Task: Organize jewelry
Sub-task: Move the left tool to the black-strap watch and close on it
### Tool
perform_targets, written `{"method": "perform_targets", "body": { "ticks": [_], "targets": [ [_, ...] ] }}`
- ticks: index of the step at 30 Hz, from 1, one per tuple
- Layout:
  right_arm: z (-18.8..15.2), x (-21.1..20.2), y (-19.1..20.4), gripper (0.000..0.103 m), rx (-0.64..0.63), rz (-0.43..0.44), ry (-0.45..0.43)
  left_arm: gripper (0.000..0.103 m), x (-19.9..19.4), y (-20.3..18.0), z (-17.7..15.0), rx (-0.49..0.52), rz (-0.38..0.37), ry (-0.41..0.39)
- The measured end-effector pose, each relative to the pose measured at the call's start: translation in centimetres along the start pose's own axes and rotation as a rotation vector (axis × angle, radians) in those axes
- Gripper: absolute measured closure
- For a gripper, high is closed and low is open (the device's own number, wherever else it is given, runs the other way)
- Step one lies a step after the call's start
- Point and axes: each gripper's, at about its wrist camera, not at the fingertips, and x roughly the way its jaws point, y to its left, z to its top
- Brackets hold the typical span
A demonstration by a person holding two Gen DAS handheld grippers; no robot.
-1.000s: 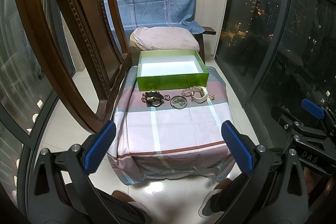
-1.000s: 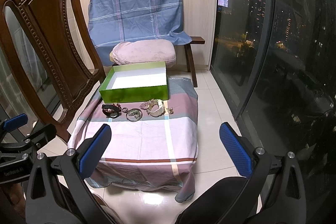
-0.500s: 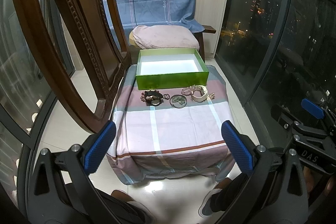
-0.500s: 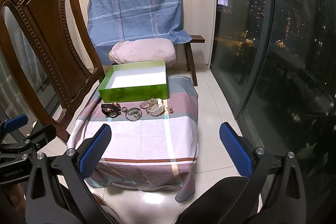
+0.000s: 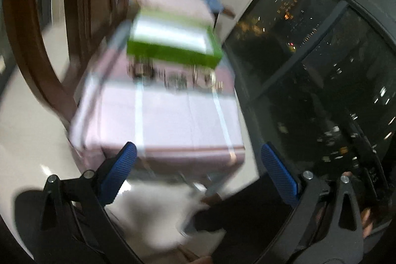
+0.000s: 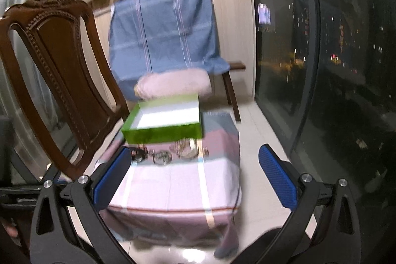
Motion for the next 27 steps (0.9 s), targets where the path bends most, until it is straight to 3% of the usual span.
{"method": "perform_targets", "body": {
  "ticks": [2, 7, 8, 11, 12, 14, 15, 17, 18, 20, 22, 27],
  "targets": [
    [-0.5, 0.6, -0.3, 0.003, -0.007, 0.004, -0.026, 0.004, 1.9, 1.4, -0.2, -0.073, -0.055, 0.085],
    [-1.5, 4.0, -1.6, 0.003, 0.018, 0.023, 0.034, 0.004, 6.0, 2.2, -1.2, -0.018, 0.060, 0.148],
    [-1.7, 4.7, -1.7, 0.003, 0.011, 0.022, 0.044, 0.004, 6.2, 2.2, -1.1, -0.009, 0.085, 0.143],
    [-2.3, 7.2, -1.6, 0.003, -0.026, 0.029, 0.075, 0.004, 5.9, 2.8, 0.2, 0.040, 0.148, -0.036],
    [-2.3, 8.0, -1.5, 0.003, -0.041, 0.044, 0.078, 0.004, 5.7, 2.6, 1.0, 0.076, 0.188, -0.107],
    [-2.5, 9.1, -1.3, 0.003, -0.064, 0.050, 0.066, 0.004, 6.3, 2.6, 2.6, 0.153, 0.282, -0.153],
    [-2.5, 9.8, -1.1, 0.003, -0.079, 0.048, 0.067, 0.004, 7.5, 2.3, 3.7, 0.243, 0.349, -0.146],
    [-2.2, 12.2, -0.7, 0.003, -0.111, 0.053, 0.113, 0.004, 9.8, 2.1, 5.2, 0.324, 0.448, -0.099],
    [-2.1, 13.1, -0.7, 0.003, -0.114, 0.058, 0.125, 0.004, 11.5, 2.3, 6.3, 0.343, 0.541, -0.071],
    [-2.0, 15.5, -0.6, 0.003, -0.113, 0.052, 0.149, 0.004, 13.2, 2.8, 8.0, 0.328, 0.607, -0.031],
    [-2.2, 17.4, -0.8, 0.003, -0.103, 0.053, 0.151, 0.004, 14.8, 3.3, 9.7, 0.319, 0.571, -0.031],
    [-3.7, 20.5, -2.2, 0.003, -0.053, 0.041, 0.178, 0.004, 17.6, 5.7, 12.1, 0.276, 0.575, -0.006]
  ]
}}
